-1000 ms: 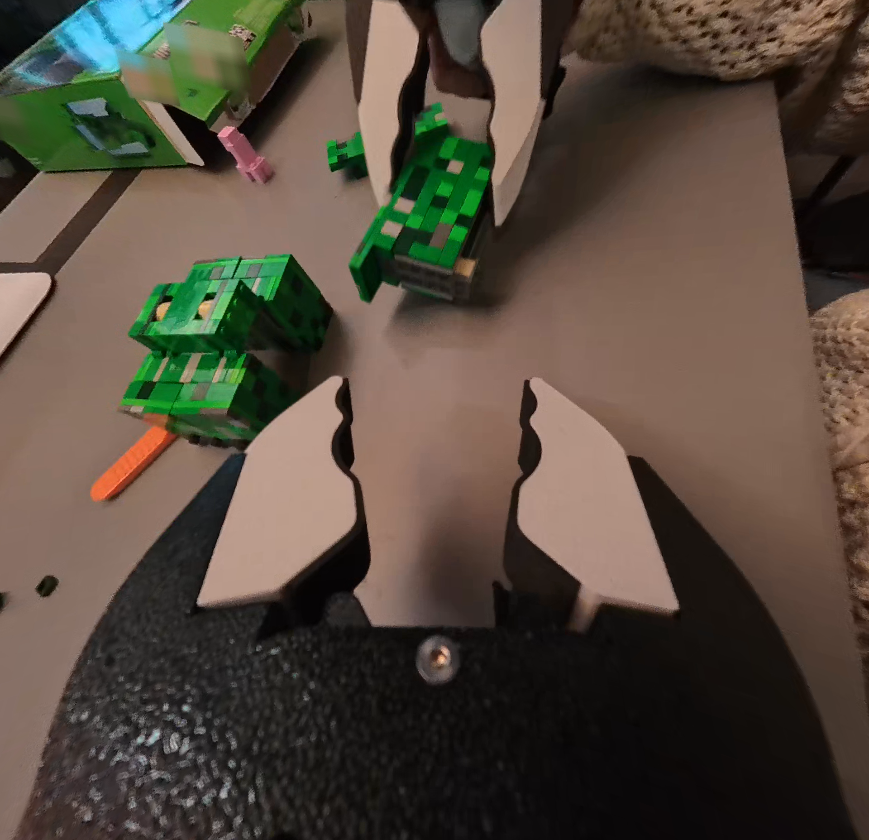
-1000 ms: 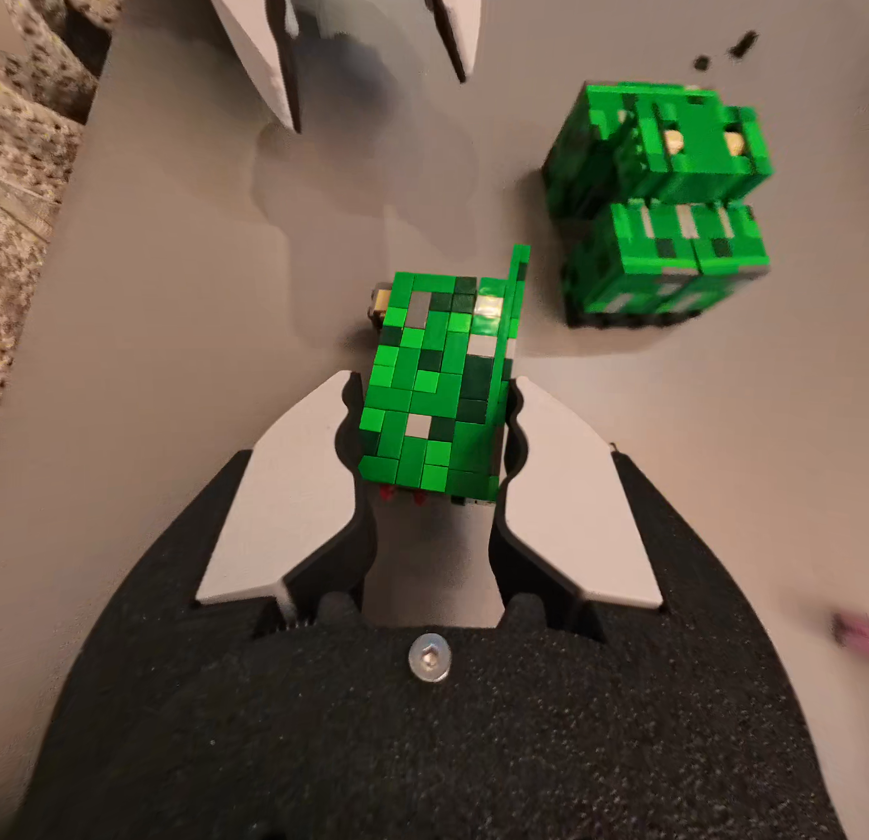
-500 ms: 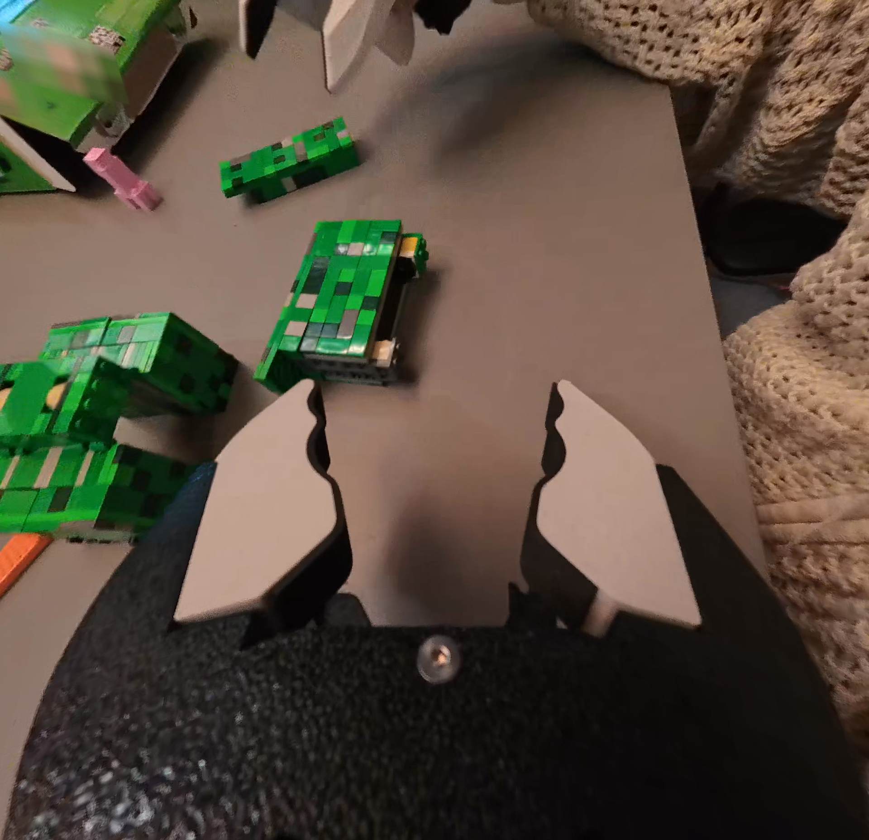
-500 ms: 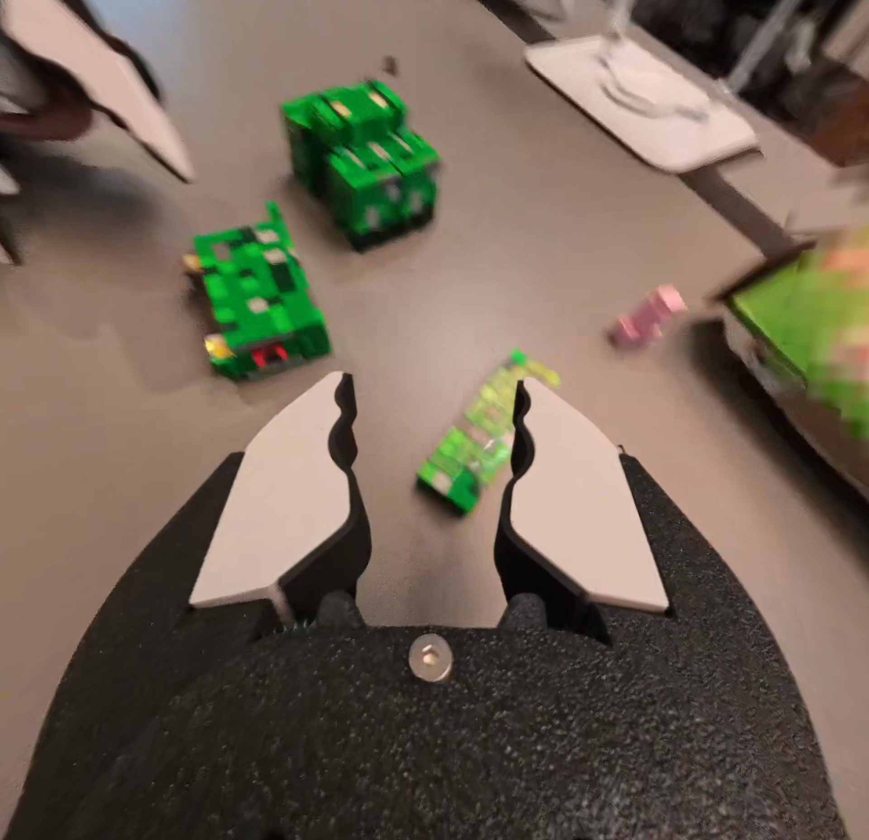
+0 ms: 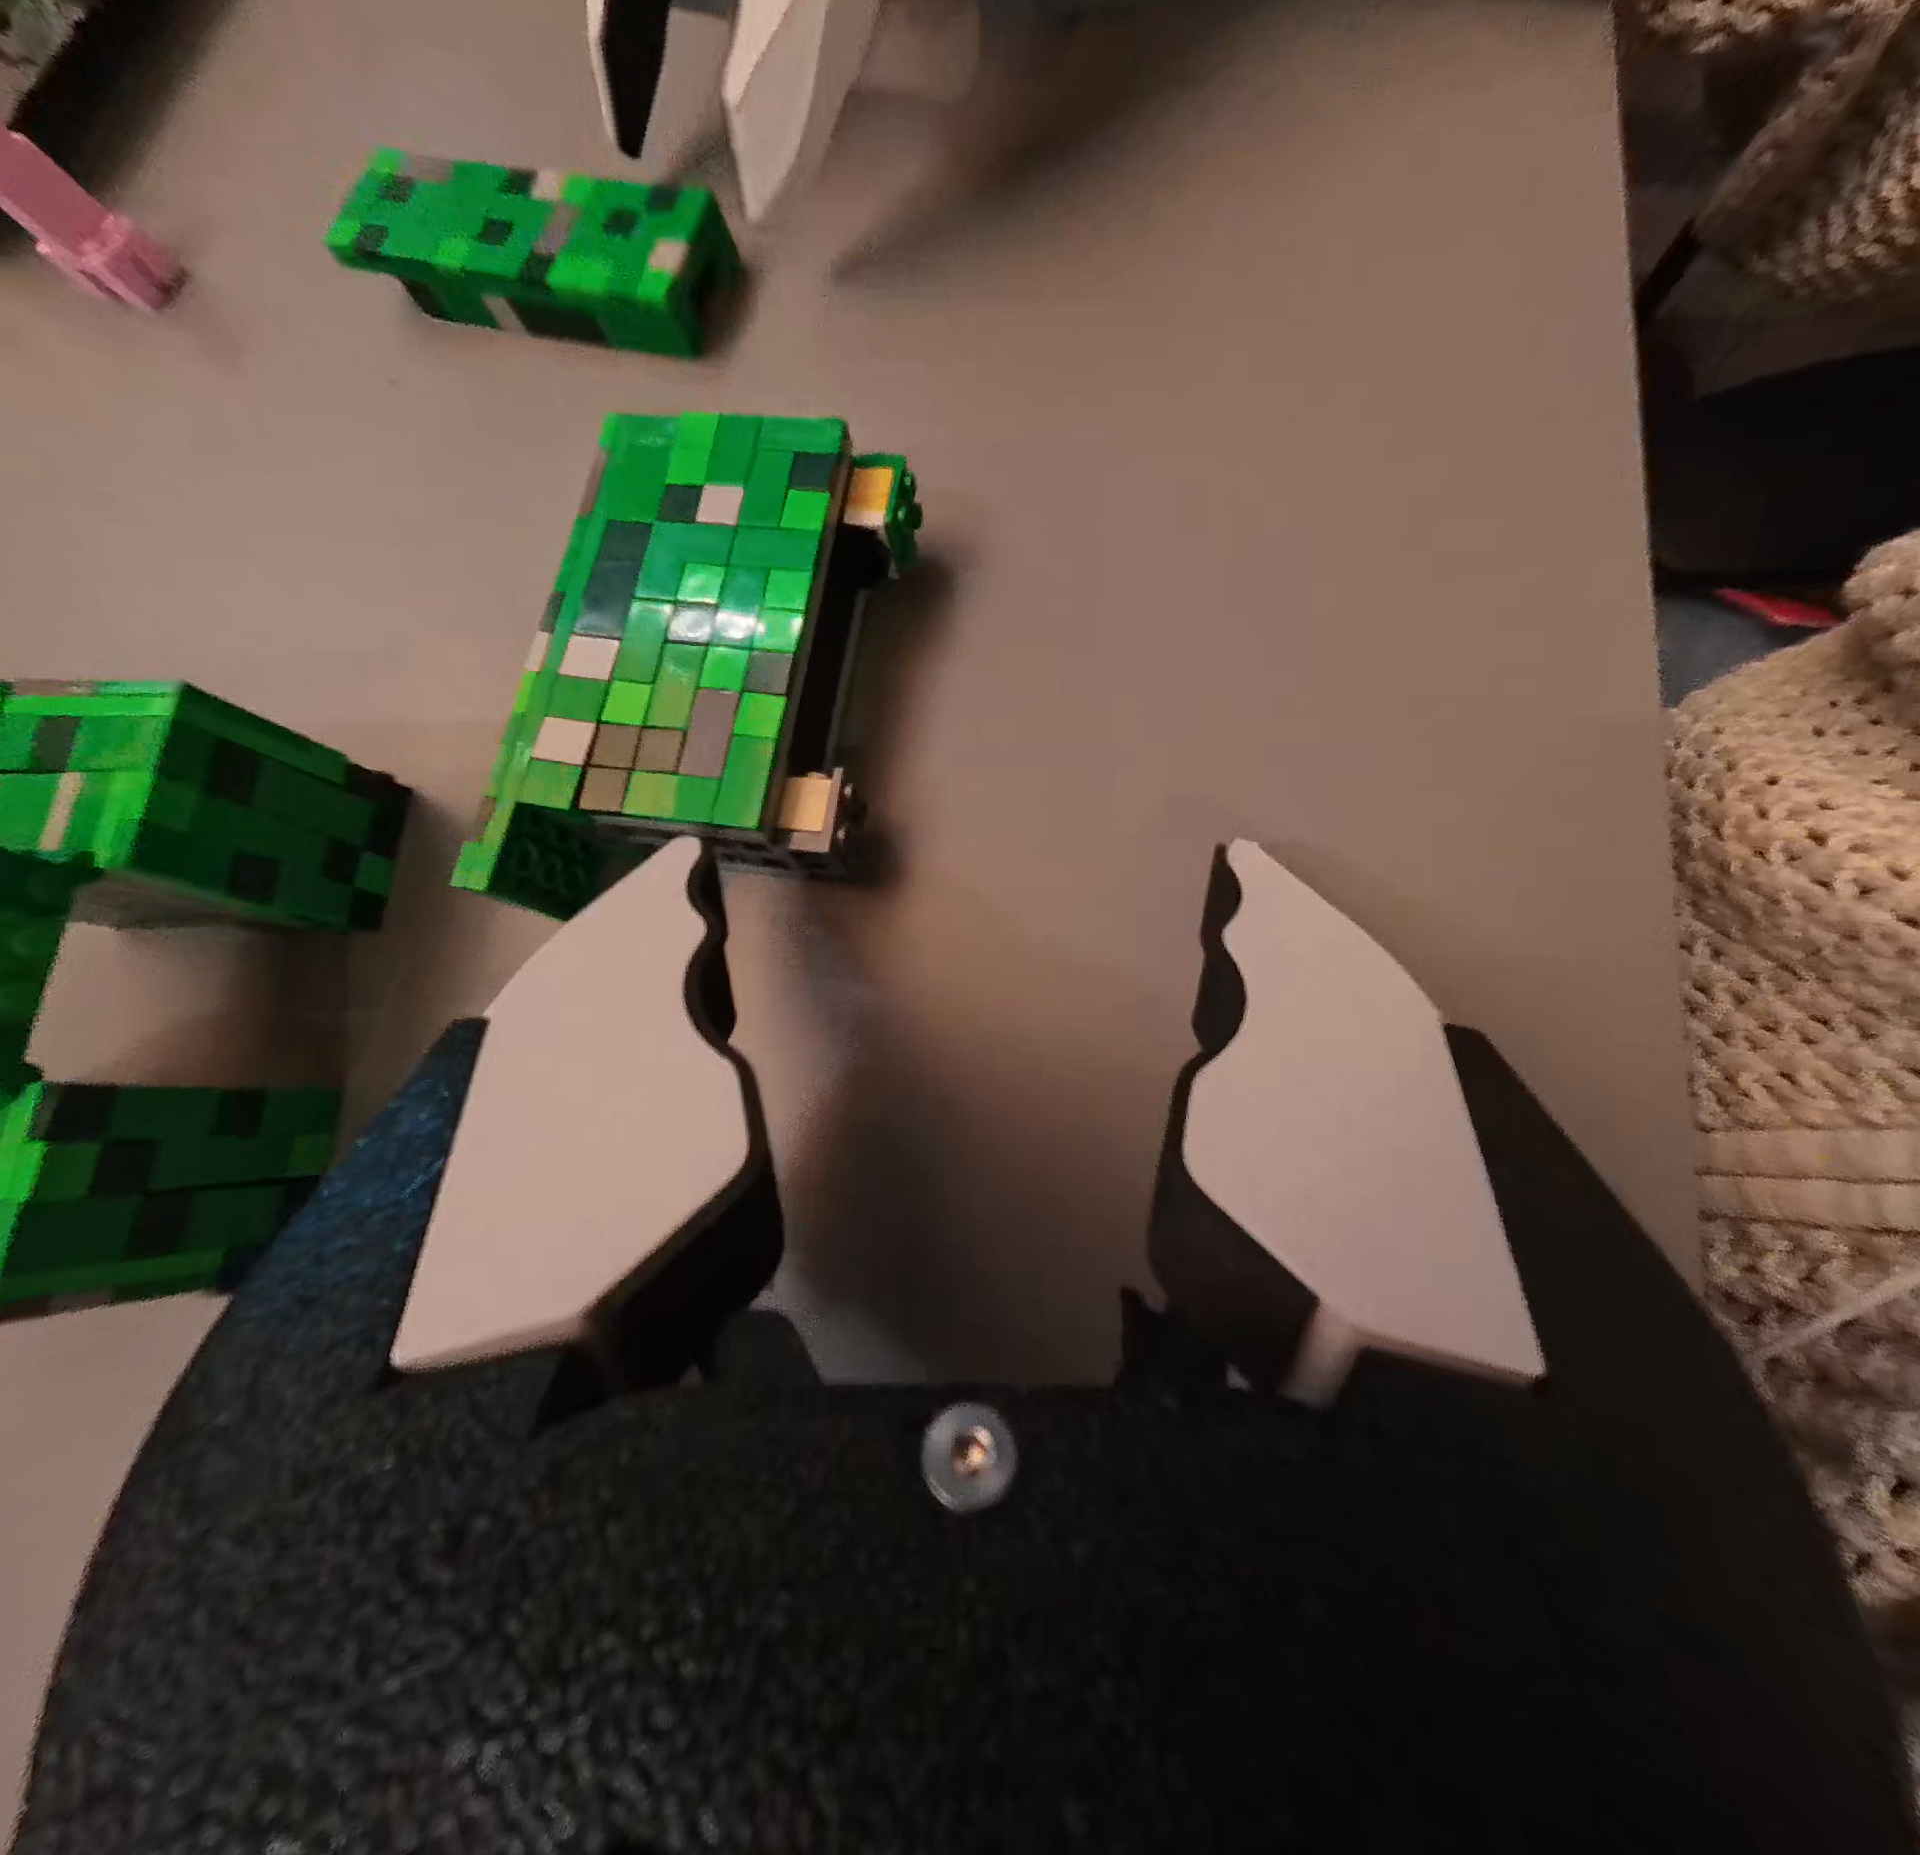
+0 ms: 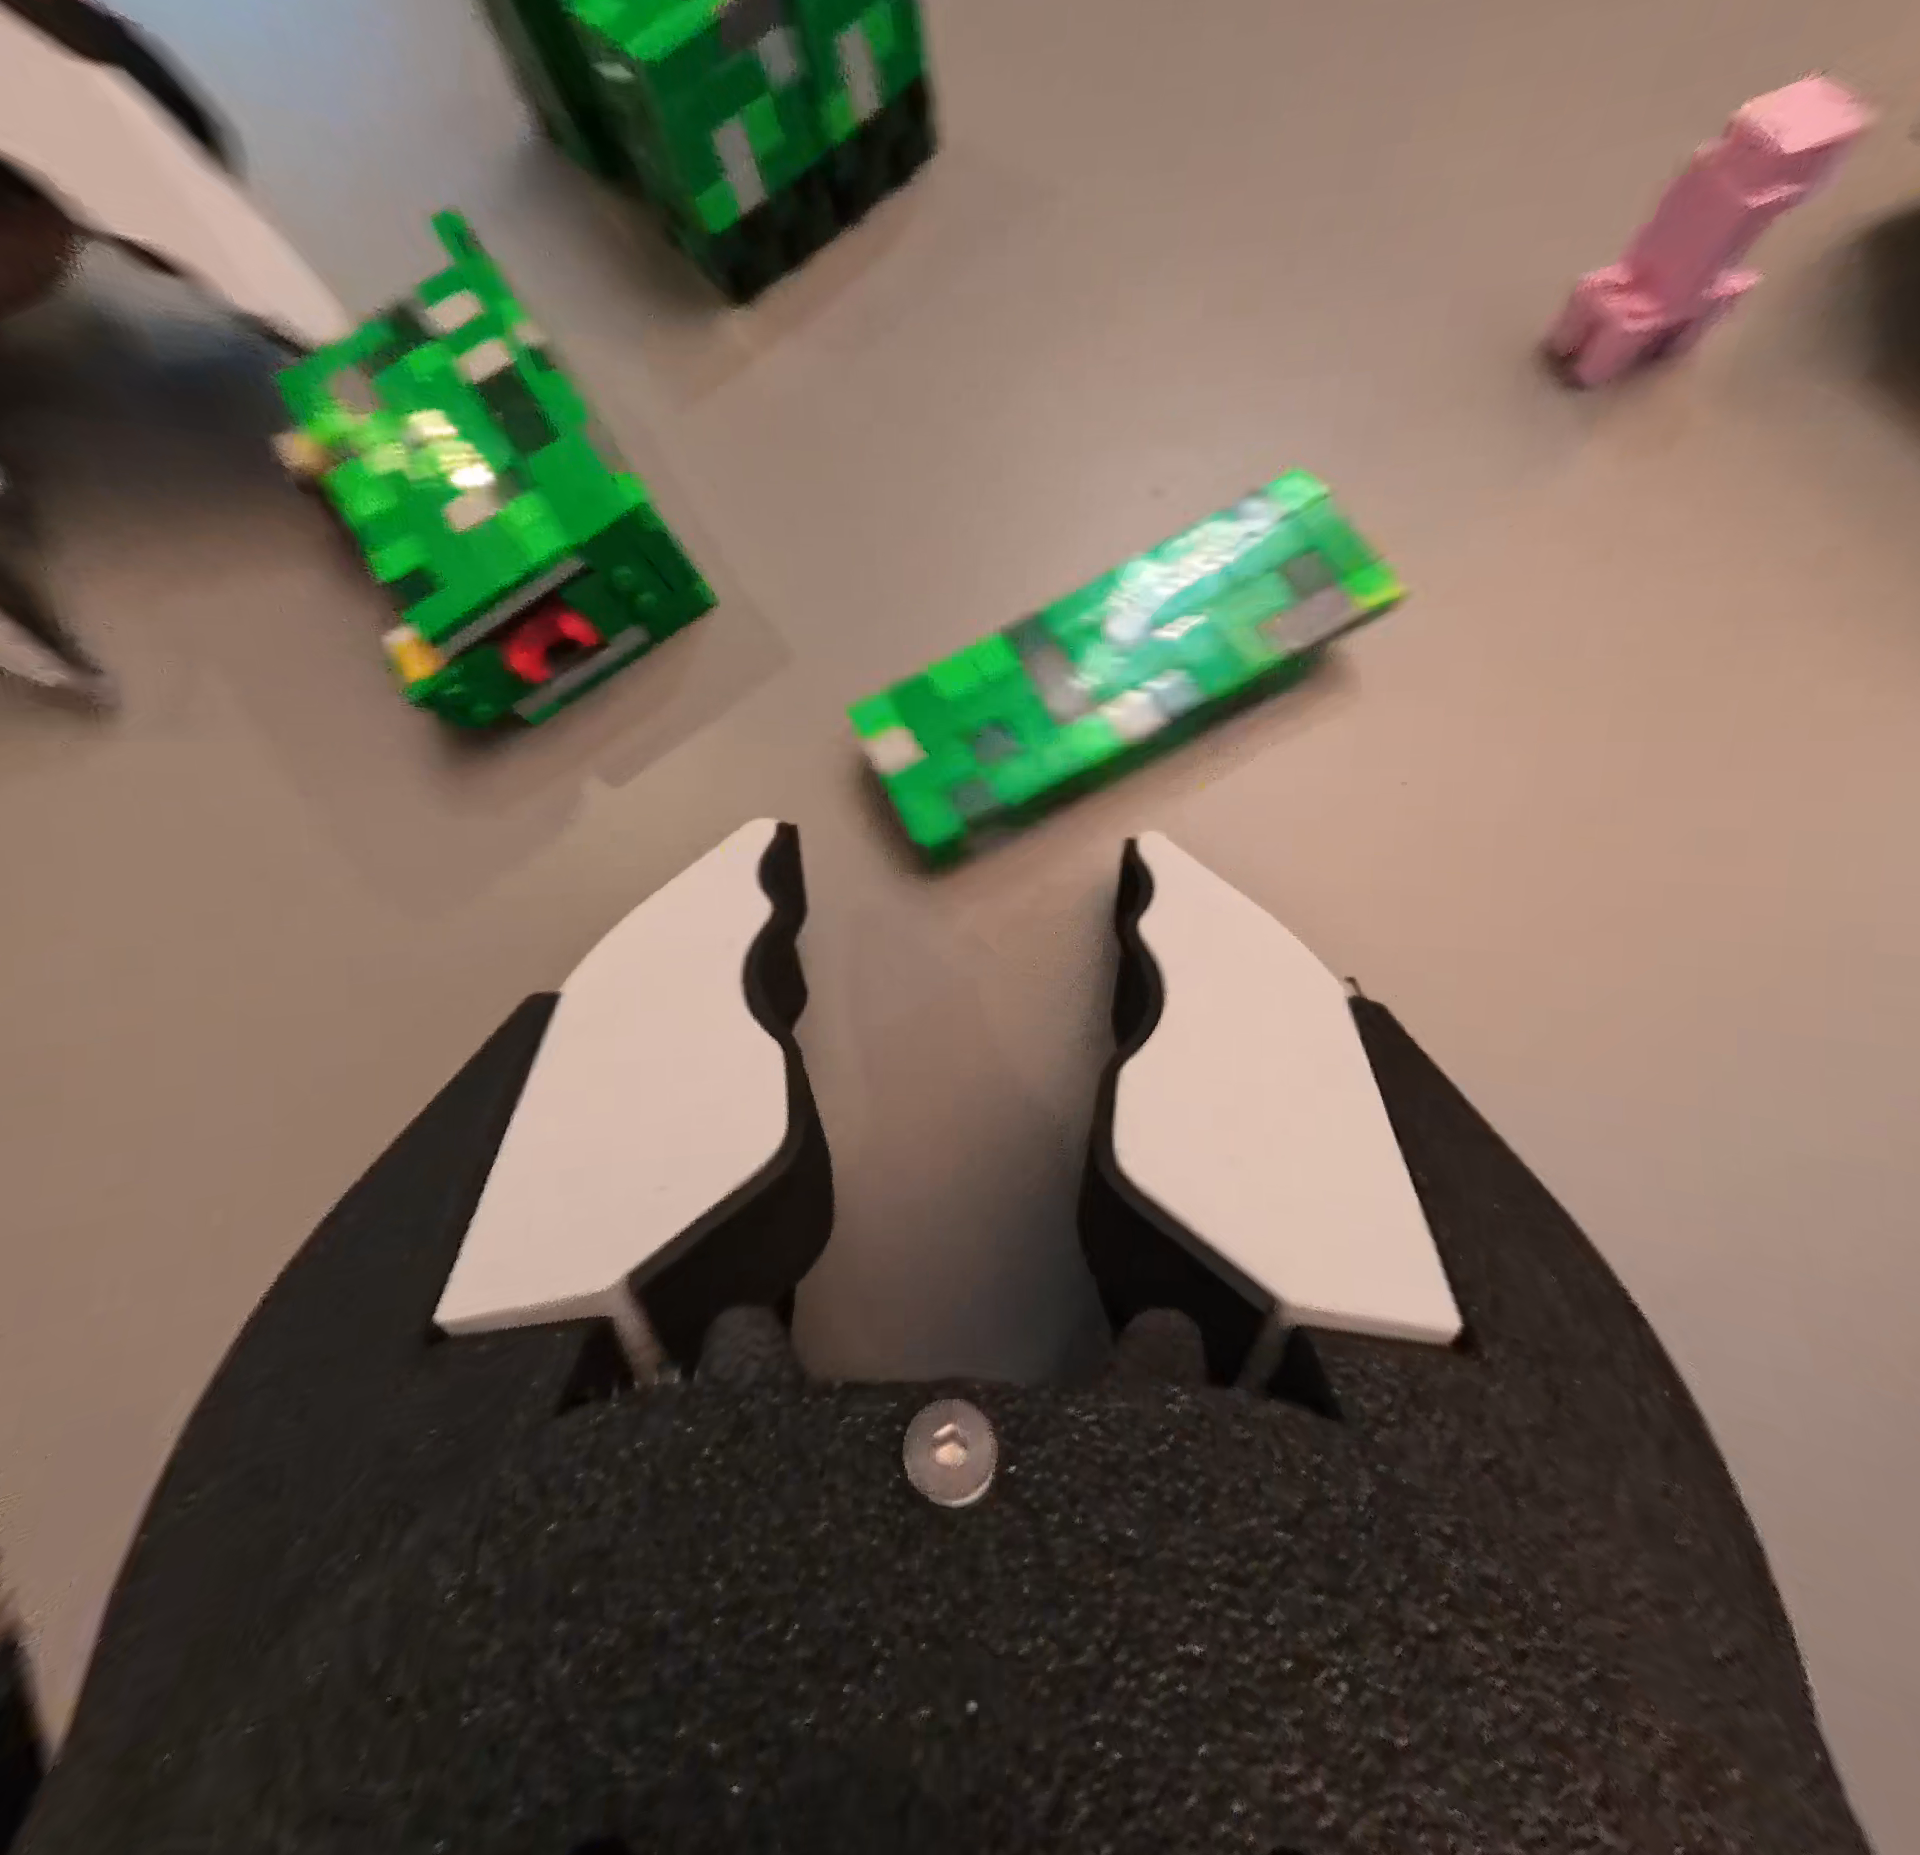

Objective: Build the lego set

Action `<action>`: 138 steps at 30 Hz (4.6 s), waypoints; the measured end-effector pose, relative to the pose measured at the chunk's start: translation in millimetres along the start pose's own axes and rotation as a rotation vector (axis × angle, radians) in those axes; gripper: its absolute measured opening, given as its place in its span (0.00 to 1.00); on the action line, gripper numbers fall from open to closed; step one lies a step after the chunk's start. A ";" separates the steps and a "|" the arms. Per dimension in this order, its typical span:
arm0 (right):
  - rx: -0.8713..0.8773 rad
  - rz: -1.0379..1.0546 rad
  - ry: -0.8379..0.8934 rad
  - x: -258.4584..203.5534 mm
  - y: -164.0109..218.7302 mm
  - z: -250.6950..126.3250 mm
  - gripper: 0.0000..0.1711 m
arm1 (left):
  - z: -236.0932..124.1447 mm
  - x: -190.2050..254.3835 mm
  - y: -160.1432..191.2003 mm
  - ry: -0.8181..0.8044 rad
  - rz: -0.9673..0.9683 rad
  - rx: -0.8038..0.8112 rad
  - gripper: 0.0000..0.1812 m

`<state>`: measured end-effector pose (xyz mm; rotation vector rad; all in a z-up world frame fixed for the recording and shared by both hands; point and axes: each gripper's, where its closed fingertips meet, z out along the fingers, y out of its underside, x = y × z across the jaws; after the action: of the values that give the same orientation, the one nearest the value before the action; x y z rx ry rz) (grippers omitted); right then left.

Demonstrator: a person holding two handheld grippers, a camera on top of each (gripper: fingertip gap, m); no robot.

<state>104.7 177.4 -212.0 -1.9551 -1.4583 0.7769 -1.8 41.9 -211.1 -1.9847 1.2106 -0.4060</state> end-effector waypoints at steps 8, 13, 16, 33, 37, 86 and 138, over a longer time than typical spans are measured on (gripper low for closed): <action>-0.081 -0.134 0.201 27.3 -27.9 -12.2 0.32 | -29.8 -18.8 -4.1 -0.091 0.035 0.031 0.47; -0.347 -0.800 -0.005 13.6 -23.3 -9.8 0.23 | -43.7 -16.3 5.3 -0.100 0.013 0.041 0.47; -0.617 -0.991 -0.090 19.0 -17.7 -2.2 0.27 | -50.6 -16.3 12.1 -0.117 -0.003 0.044 0.47; -0.916 -1.626 -0.284 35.5 -19.1 32.3 0.25 | -58.2 -17.9 20.9 -0.104 -0.129 0.147 0.48; -0.869 -1.506 -0.202 35.4 -18.9 29.8 0.21 | -46.8 -13.3 13.6 -0.041 -0.107 0.138 0.47; -0.246 0.942 -0.487 -87.8 19.0 -20.5 0.20 | 12.3 39.4 -14.5 0.303 -0.238 -0.027 0.66; -0.186 -0.154 -0.163 -112.0 -12.4 15.3 0.00 | 13.0 36.7 -24.0 0.244 -0.185 0.087 0.62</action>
<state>59.2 73.8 -200.5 -1.9217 -1.8128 0.7696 39.3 22.4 -205.9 -2.0209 1.1364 -0.8004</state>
